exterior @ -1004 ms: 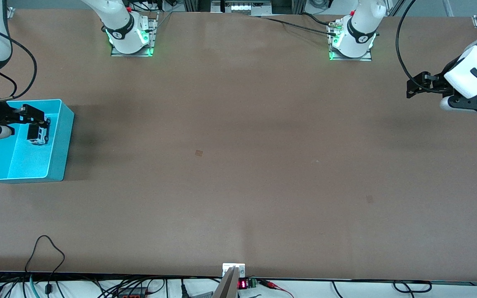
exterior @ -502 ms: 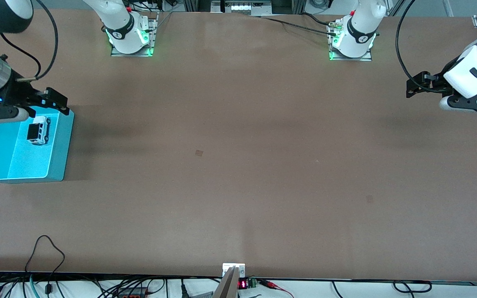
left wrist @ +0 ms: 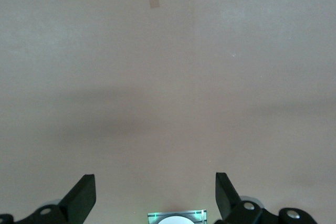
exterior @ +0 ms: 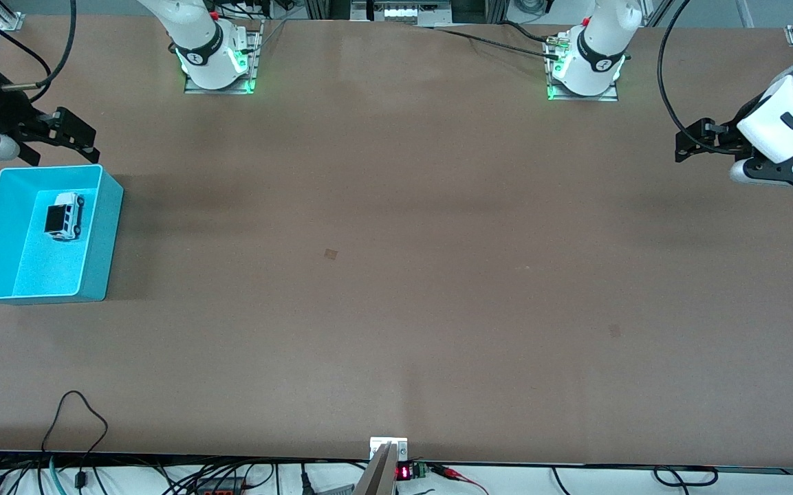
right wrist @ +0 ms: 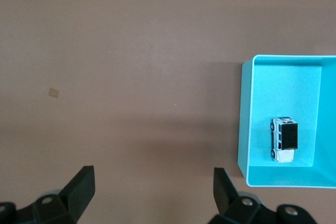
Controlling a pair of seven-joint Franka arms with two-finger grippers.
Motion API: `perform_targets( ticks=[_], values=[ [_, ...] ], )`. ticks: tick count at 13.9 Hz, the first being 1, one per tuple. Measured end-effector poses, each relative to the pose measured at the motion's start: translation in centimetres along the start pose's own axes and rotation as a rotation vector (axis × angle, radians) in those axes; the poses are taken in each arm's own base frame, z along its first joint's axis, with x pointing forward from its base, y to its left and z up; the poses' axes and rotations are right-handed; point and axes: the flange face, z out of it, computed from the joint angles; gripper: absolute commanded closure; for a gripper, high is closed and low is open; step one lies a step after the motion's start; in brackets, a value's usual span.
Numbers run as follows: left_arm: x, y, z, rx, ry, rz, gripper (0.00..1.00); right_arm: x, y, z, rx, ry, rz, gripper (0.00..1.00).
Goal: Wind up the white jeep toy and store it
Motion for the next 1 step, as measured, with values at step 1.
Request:
perform_targets(
  ticks=[1],
  values=[
    [0.0, 0.0, 0.0, 0.0, 0.0, 0.0, 0.0, -0.14, -0.01, 0.08, 0.0, -0.011, 0.0, 0.0]
  ],
)
